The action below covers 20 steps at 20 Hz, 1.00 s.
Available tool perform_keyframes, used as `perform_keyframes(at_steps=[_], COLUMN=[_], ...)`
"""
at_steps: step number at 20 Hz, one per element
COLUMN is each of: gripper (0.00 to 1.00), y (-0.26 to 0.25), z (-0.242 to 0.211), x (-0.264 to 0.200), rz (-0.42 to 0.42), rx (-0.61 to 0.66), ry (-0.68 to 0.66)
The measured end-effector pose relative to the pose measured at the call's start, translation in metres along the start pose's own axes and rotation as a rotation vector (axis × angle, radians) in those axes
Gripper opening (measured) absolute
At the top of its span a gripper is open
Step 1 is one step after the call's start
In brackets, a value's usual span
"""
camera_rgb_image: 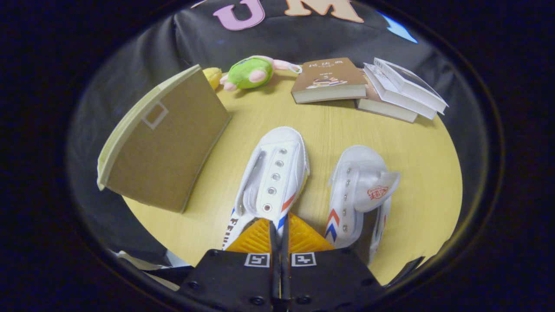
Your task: Open the storage box then place both shoes into the box .Put the left shoe in first, then the right shoe, with the right side of both shoes facing outward in a uniform manner.
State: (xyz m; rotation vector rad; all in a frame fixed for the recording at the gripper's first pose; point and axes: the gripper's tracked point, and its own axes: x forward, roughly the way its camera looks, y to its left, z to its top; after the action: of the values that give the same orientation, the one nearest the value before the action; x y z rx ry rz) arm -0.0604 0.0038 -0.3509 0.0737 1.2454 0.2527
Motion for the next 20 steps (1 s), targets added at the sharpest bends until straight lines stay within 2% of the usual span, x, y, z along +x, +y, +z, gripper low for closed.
perform_keyframes(at_steps=[9,16,20], gripper=[0.04,0.04,0.04], y=[0.038,0.085,0.127], z=[0.046,0.116,0.142], x=[-0.041,-0.098,-0.114], rz=[0.115,0.182,0.238], rx=[0.225,0.22,0.195], ry=[-0.07,-0.176,-0.203])
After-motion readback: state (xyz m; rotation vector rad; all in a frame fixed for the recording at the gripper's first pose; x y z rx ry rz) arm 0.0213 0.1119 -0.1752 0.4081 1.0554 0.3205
